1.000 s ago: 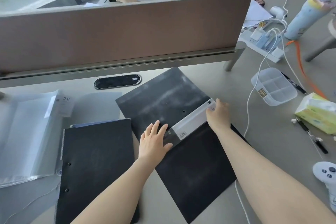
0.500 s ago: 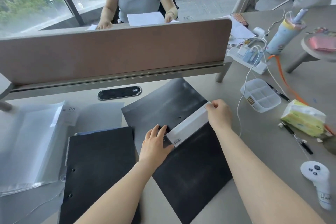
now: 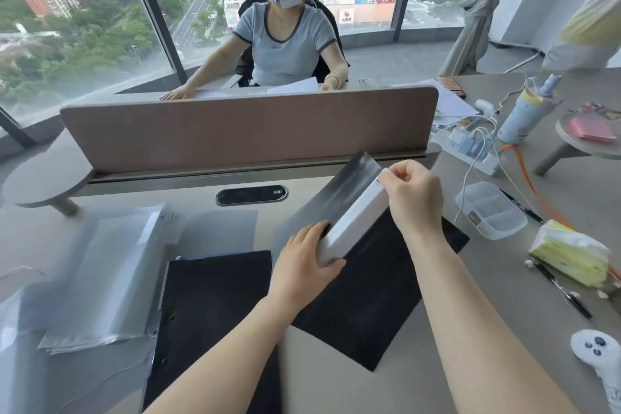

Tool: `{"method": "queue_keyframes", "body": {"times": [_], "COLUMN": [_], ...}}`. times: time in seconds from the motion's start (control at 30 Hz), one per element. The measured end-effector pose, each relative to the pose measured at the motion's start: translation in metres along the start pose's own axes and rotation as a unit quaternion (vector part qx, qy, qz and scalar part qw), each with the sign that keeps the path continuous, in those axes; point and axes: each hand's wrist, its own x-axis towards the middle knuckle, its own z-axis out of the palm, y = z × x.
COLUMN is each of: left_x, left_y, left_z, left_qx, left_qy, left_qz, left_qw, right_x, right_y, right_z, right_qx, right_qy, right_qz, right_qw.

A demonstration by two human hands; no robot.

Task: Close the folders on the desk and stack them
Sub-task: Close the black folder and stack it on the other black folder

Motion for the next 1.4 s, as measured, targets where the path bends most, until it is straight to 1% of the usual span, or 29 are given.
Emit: {"method": "queue_keyframes", "body": {"times": [0.17, 0.37, 0.5, 0.6, 0.7, 0.8, 0.9, 0.97, 1.03, 1.1, 1.27, 1.4], "left_x": [-0.008, -0.016, -0.018, -0.02, -0.024, -0.028, -0.035, -0.041, -0.048, -0.055, -0.081, -0.103], "left_y": [0.006, 0.003, -0.004, -0.009, -0.017, -0.037, -0.066, -0.084, -0.102, -0.12, -0.161, -0.183], "left_z": [-0.024, -0.045, -0.065, -0.084, -0.109, -0.131, -0.143, -0.149, -0.152, -0.152, -0.146, -0.134], "left_qx": [-0.022, -0.03, -0.138, -0.214, -0.289, -0.332, -0.365, -0.384, -0.388, -0.392, -0.397, -0.366], "left_qy": [0.074, 0.142, 0.178, 0.182, 0.176, 0.165, 0.155, 0.144, 0.138, 0.134, 0.124, 0.127], "left_qz": [0.003, -0.029, -0.082, -0.089, -0.083, -0.101, -0.135, -0.164, -0.194, -0.231, -0.297, -0.337], "left_qw": [0.997, 0.989, 0.971, 0.956, 0.937, 0.923, 0.908, 0.897, 0.89, 0.881, 0.859, 0.858], "right_x": [-0.018, -0.037, -0.046, -0.05, -0.052, -0.054, -0.061, -0.069, -0.08, -0.091, -0.118, -0.14], "right_y": [-0.036, -0.068, -0.082, -0.083, -0.071, -0.048, -0.021, -0.006, 0.005, 0.015, 0.044, 0.071], "right_z": [0.012, 0.036, 0.05, 0.057, 0.062, 0.073, 0.086, 0.095, 0.105, 0.114, 0.143, 0.163], "right_qx": [0.078, 0.127, 0.158, 0.148, 0.12, 0.084, 0.037, 0.019, 0.016, 0.01, -0.054, -0.073], "right_qy": [-0.029, -0.061, -0.091, -0.068, -0.006, 0.0, -0.044, -0.093, -0.141, -0.174, -0.218, -0.238], "right_qz": [-0.076, -0.145, -0.189, -0.2, -0.154, -0.074, 0.02, 0.085, 0.132, 0.15, 0.143, 0.161], "right_qw": [0.994, 0.979, 0.965, 0.966, 0.981, 0.994, 0.998, 0.992, 0.981, 0.973, 0.964, 0.955]}}
